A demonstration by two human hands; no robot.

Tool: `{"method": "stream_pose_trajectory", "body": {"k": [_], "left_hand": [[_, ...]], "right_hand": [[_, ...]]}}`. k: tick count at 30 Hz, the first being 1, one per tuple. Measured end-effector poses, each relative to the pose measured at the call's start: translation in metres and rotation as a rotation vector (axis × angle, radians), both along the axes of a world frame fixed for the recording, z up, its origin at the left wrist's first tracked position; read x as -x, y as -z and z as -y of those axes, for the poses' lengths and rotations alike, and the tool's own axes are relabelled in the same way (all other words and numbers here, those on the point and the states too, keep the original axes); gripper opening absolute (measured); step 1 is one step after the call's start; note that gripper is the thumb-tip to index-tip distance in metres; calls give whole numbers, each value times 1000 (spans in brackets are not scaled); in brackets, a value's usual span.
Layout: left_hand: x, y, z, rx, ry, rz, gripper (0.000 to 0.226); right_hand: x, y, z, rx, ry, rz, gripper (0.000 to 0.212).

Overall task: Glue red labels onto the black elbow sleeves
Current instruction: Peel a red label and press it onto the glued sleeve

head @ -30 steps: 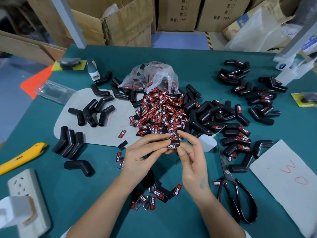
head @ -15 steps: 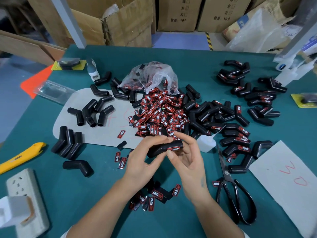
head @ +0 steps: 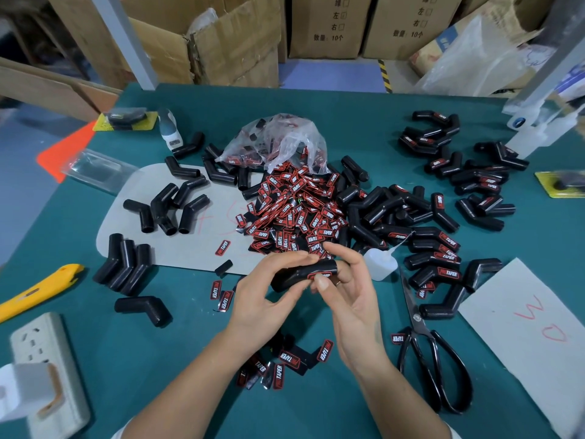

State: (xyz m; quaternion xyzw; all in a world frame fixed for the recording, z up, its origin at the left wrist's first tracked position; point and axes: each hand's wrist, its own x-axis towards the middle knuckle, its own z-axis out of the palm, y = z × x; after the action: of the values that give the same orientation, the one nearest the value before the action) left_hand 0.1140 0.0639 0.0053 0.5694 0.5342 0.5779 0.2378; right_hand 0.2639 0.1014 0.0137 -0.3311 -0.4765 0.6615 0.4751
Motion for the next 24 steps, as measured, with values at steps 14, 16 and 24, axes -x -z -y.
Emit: {"method": "stream_pose_trajectory", "body": {"k": [14,16,24], "left_hand": [[8,-8,-3,51,61,-104,28],[6,-9,-3,54,35,-136,28],[2,-9,-2,49,-12,-187,31]], "right_hand": [[0,0,-5,-11,20,84,45],[1,0,-4,-3,12,71,49],[0,2,-5,52,-1,35,53]]}}
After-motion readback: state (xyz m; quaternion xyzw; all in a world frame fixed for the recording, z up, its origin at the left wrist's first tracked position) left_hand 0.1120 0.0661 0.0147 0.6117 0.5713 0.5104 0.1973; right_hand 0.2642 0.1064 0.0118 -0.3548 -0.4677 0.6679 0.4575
